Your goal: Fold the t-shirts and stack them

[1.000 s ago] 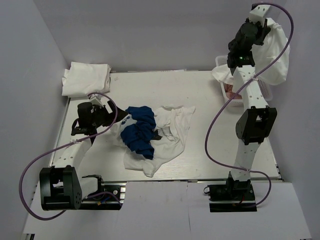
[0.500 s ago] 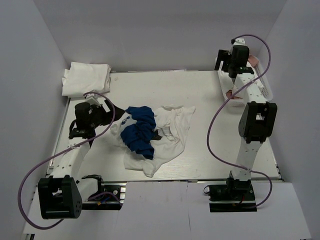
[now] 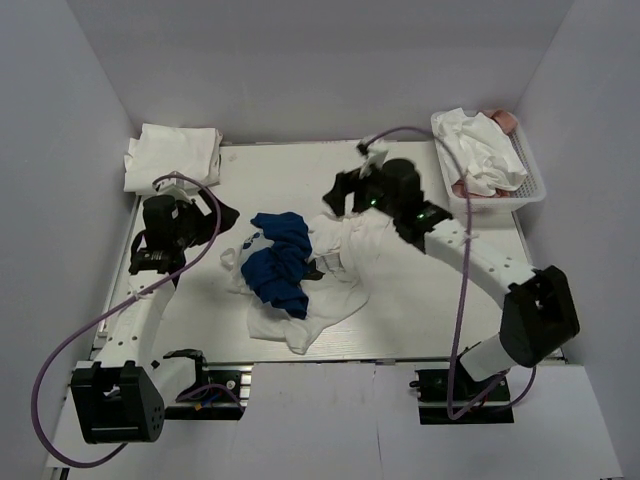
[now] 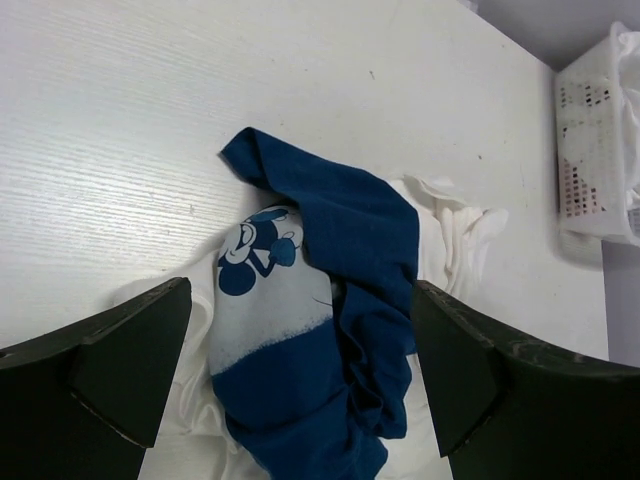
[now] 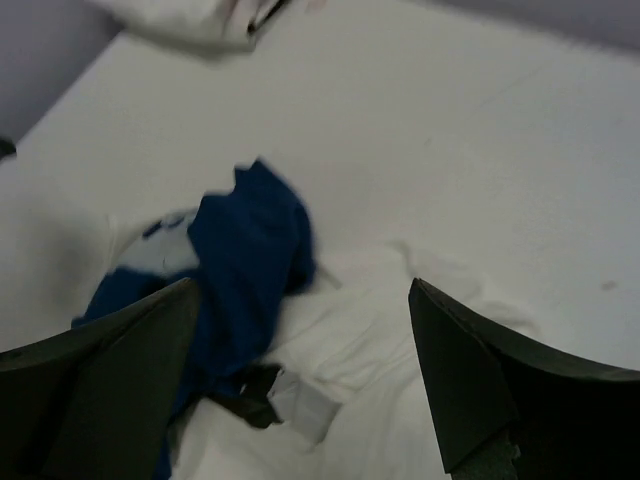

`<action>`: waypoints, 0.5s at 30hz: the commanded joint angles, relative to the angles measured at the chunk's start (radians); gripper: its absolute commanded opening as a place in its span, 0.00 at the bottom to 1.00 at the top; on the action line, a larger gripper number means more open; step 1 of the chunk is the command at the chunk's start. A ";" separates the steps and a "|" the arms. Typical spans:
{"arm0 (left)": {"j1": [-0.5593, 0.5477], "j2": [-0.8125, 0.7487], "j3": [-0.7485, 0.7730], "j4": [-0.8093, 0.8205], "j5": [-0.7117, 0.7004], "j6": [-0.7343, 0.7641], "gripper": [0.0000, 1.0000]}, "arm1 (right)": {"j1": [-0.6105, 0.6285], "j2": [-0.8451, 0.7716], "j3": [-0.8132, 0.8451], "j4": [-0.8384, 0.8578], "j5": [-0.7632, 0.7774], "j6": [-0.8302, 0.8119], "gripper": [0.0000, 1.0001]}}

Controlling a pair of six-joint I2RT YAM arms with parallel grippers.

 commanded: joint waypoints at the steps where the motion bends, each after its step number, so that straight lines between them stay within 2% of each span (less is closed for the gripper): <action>1: 0.005 -0.047 -0.011 -0.051 -0.055 -0.016 1.00 | 0.106 0.075 -0.104 0.070 0.044 0.071 0.90; 2: 0.005 -0.056 -0.043 -0.034 -0.055 -0.030 1.00 | 0.182 0.120 -0.098 0.059 0.057 0.065 0.90; 5: 0.005 -0.068 -0.077 0.031 -0.046 -0.045 1.00 | 0.265 0.278 -0.011 -0.013 0.027 0.045 0.90; 7: 0.005 -0.068 -0.087 0.031 -0.046 -0.045 1.00 | 0.304 0.385 0.064 -0.053 0.039 0.047 0.90; 9: 0.005 -0.068 -0.077 -0.010 -0.064 -0.045 1.00 | 0.347 0.417 0.121 -0.064 0.056 0.028 0.90; 10: 0.005 -0.068 -0.077 -0.023 -0.080 -0.045 1.00 | 0.355 0.425 0.121 -0.045 0.056 0.025 0.84; 11: 0.005 -0.068 -0.068 -0.035 -0.109 -0.054 1.00 | 0.359 0.428 0.106 -0.003 0.053 0.016 0.77; 12: 0.005 -0.068 -0.068 -0.035 -0.126 -0.063 1.00 | 0.362 0.416 0.102 0.005 0.056 0.016 0.60; 13: 0.005 -0.077 -0.068 -0.046 -0.140 -0.064 1.00 | 0.367 0.411 0.098 0.010 0.071 0.021 0.28; 15: 0.005 -0.077 -0.068 -0.057 -0.170 -0.083 1.00 | 0.364 0.366 0.086 0.021 0.158 0.034 0.02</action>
